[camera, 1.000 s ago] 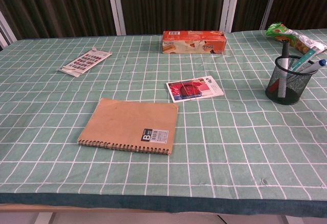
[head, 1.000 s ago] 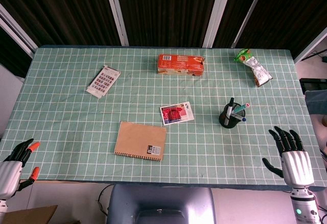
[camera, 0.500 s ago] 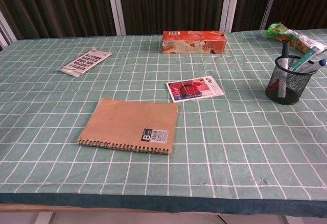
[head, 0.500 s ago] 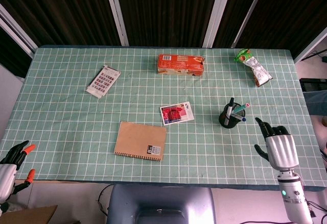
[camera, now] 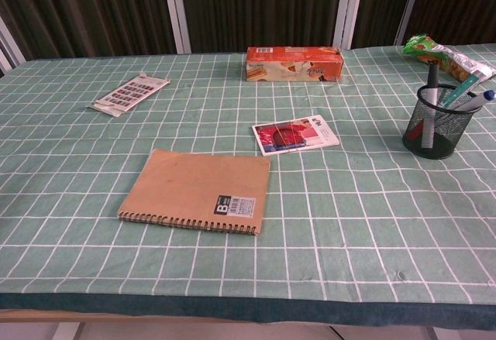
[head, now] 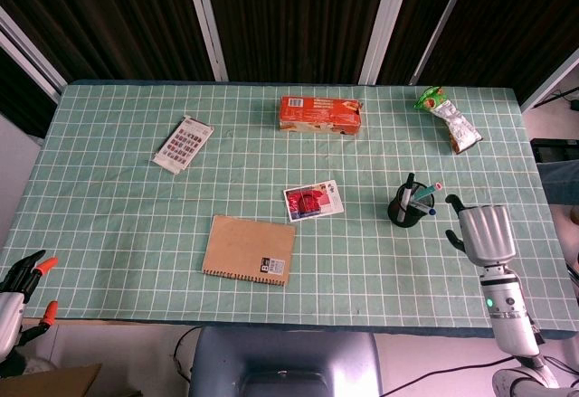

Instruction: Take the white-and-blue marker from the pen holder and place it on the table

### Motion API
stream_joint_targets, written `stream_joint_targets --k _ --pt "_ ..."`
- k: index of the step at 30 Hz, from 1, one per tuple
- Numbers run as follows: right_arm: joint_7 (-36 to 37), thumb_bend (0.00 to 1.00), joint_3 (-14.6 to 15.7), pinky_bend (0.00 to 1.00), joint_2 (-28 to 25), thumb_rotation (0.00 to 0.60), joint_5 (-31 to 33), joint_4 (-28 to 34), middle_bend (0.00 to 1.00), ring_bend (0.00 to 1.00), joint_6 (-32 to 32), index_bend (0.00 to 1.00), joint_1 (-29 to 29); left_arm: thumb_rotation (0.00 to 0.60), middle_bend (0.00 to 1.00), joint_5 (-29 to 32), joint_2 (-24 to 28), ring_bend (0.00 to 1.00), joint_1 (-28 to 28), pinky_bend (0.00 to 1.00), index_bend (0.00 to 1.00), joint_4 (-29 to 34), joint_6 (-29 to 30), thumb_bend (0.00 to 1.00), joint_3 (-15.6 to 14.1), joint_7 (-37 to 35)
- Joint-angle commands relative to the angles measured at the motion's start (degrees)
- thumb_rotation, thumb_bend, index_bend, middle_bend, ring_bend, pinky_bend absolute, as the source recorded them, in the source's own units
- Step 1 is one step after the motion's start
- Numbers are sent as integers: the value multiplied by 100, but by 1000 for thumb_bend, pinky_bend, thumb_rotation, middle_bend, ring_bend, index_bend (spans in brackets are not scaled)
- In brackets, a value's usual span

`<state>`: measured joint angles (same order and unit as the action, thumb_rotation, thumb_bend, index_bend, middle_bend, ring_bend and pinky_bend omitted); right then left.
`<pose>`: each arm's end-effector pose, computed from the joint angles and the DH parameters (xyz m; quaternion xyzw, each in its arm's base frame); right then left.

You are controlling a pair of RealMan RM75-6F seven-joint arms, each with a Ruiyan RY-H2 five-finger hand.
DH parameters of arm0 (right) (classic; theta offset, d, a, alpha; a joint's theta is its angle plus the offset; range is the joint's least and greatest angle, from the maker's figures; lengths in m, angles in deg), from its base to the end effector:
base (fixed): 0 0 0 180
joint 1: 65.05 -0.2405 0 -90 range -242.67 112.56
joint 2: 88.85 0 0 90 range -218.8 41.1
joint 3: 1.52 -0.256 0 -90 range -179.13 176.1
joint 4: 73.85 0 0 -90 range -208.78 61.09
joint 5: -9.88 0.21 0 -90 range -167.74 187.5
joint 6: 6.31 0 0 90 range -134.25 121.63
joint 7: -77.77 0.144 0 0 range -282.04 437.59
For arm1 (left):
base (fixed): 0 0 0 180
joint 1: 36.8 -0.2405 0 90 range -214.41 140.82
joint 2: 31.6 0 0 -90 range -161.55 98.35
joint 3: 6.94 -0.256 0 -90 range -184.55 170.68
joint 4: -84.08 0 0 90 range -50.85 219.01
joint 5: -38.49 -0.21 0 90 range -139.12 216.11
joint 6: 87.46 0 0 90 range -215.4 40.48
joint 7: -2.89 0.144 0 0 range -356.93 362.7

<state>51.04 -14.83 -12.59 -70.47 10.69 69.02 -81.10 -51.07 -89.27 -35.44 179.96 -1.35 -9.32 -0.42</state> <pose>-0.2769 -0.2770 0.1133 0.6506 -0.2448 0.3166 0.6454 -0.3150 0.1420 0.1763 -0.6099 -0.4173 -0.3603 0.5692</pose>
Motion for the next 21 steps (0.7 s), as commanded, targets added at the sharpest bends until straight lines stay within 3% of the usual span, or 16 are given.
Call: stream_joint_targets --k 1,6,21 --pt "-97 428 -25 1000 29 600 159 -54 981 1000 -212 536 -165 600 50 -1 -3 75 -5 373 181 5 7 440 3 12" --pt "-149 519 -31 1000 190 600 361 -274 985 1000 -485 545 -391 600 50 7 1 75 9 373 181 2 -24 441 11 3" --pt "-22 515 120 1000 437 600 499 -620 986 1000 -509 551 -577 600 50 13 19 76 16 373 181 -16 -44 441 29 -87"
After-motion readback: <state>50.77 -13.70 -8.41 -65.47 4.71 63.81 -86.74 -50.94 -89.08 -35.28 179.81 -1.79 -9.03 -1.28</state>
